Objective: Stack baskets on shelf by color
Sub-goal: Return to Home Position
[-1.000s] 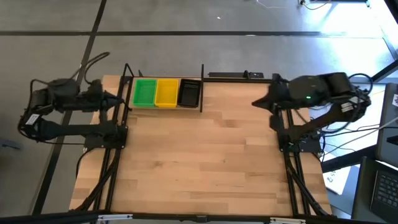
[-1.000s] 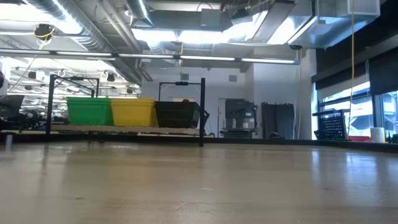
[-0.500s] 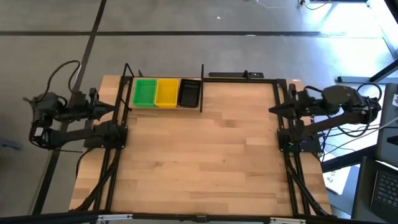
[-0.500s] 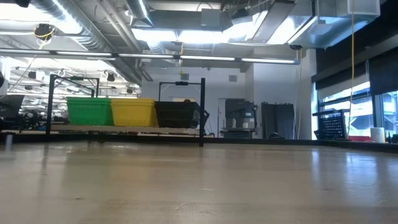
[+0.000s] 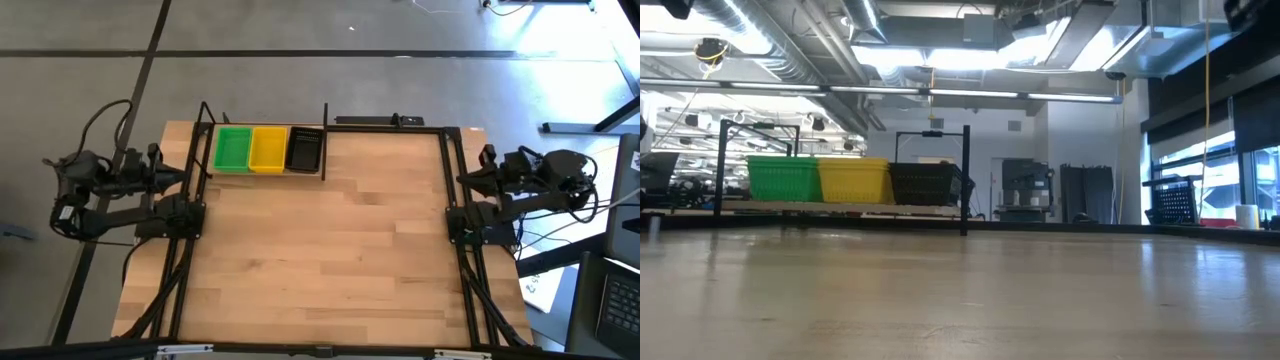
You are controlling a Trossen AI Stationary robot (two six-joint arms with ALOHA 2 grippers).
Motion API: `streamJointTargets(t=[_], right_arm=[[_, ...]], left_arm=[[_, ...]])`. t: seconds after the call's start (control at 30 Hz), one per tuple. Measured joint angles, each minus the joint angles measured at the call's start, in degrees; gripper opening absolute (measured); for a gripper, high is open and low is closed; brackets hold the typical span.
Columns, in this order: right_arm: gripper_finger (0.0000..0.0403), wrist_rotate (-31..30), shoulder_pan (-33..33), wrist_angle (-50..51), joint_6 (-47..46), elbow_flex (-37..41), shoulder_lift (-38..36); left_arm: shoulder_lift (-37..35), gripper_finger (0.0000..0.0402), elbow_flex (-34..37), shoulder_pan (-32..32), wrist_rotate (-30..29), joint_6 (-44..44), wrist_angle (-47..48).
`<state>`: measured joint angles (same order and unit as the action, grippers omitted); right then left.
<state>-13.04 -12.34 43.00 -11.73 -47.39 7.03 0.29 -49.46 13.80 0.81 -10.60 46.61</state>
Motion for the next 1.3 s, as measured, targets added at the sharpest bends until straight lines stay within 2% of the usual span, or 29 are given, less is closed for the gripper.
streamJointTargets(t=[0.13, 0.27, 0.4, 0.63, 0.93, 1.1, 1.3], right_arm=[[0.0, -0.87, 0.0, 0.07, 0.2, 2.81, -6.86], [0.0, -2.64, 0.09, 3.51, 1.52, 2.52, -6.28], [0.0, -3.64, 0.11, 0.53, 3.83, 4.4, -6.78], [0.0, -3.08, 0.11, -11.09, 7.81, 12.45, -6.72], [0.0, -2.75, 0.11, -26.88, 10.67, 26.83, -6.72], [0.0, -2.7, 0.11, -35.97, 10.8, 33.57, -6.74], [0.0, -1.85, 0.1, -46.29, 14.99, 41.6, -6.73]], left_arm=[[0.01, 0.0, 0.01, 0.0, -0.23, -0.95, -0.16], [-0.05, 0.0, 0.37, 0.0, -0.28, -0.93, -1.94], [0.0, 0.0, 3.33, 0.02, -0.41, -0.91, -5.15], [0.02, 0.0, 16.52, 0.07, -0.48, -0.91, -20.19], [0.03, 0.0, 34.08, 0.07, 0.78, -3.91, -38.09], [0.01, 0.0, 41.3, 0.07, 4.79, -4.16, -49.53], [0.01, 0.0, 47.36, 0.05, 6.41, -5.8, -56.8]])
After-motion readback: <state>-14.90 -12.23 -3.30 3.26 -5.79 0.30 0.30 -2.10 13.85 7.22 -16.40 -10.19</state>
